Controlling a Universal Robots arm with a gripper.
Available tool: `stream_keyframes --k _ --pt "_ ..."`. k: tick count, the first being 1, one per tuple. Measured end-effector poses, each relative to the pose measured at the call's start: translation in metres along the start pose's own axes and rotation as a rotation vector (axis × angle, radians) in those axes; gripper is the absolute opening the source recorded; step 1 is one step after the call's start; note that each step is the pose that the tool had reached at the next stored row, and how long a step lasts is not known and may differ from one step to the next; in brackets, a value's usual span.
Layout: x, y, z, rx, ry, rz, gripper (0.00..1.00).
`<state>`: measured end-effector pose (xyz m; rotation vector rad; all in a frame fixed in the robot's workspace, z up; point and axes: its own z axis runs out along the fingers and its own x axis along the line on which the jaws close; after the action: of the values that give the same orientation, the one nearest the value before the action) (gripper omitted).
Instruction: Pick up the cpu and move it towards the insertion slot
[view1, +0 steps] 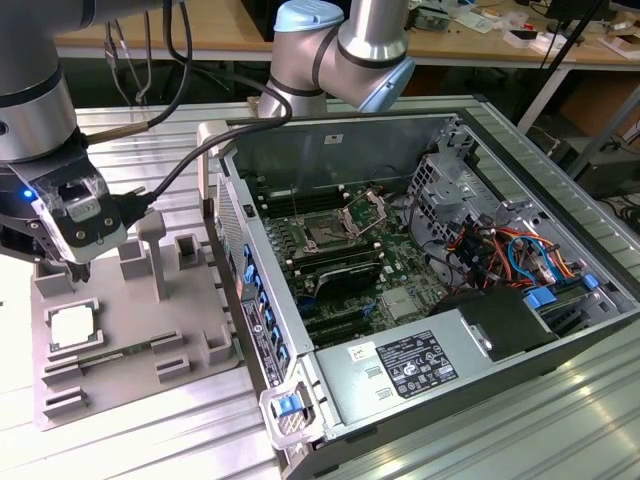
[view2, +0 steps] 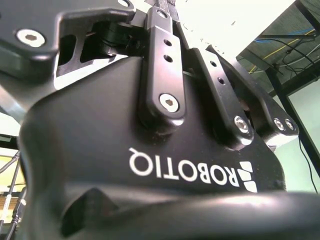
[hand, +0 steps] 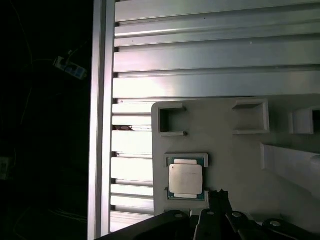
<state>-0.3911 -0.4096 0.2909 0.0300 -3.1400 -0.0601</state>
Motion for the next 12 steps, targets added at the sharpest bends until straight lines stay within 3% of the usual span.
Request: stream_keyframes --k 12 --pt "0.0 -0.0001 0.0034 0.0001 0.0 0.0 0.11"
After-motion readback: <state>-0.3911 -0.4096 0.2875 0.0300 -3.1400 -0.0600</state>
